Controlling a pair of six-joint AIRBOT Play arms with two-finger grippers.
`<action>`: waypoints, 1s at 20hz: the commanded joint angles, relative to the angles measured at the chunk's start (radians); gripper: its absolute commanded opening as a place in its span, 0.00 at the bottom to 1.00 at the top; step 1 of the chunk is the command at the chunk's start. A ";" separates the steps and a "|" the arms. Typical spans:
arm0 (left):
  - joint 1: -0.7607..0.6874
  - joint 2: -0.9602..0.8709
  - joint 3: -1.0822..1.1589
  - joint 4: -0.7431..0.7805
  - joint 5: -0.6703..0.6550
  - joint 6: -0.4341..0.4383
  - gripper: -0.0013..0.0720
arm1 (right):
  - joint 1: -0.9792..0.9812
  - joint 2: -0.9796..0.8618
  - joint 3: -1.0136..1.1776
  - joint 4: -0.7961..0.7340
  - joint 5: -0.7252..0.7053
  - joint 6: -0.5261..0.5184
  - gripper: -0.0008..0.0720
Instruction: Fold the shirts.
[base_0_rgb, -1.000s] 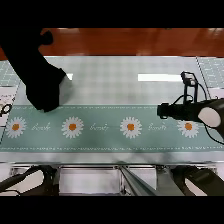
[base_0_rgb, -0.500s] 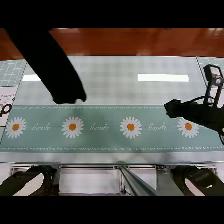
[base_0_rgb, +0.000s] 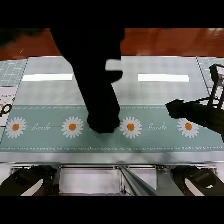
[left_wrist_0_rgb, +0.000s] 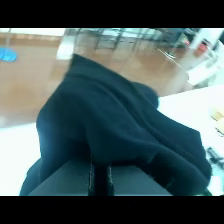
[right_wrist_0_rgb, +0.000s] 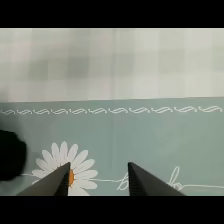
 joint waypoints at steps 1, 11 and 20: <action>0.085 0.132 -0.350 0.003 0.037 -0.023 0.06 | 0.000 0.000 -0.002 0.015 0.019 0.003 0.57; 0.503 0.061 -0.815 0.055 -0.148 0.031 0.70 | -0.003 -0.214 -0.076 0.232 -0.014 -0.070 0.57; 0.930 0.045 -0.484 0.054 -0.257 -0.075 0.71 | -0.661 -0.101 0.031 0.146 0.181 -0.216 0.57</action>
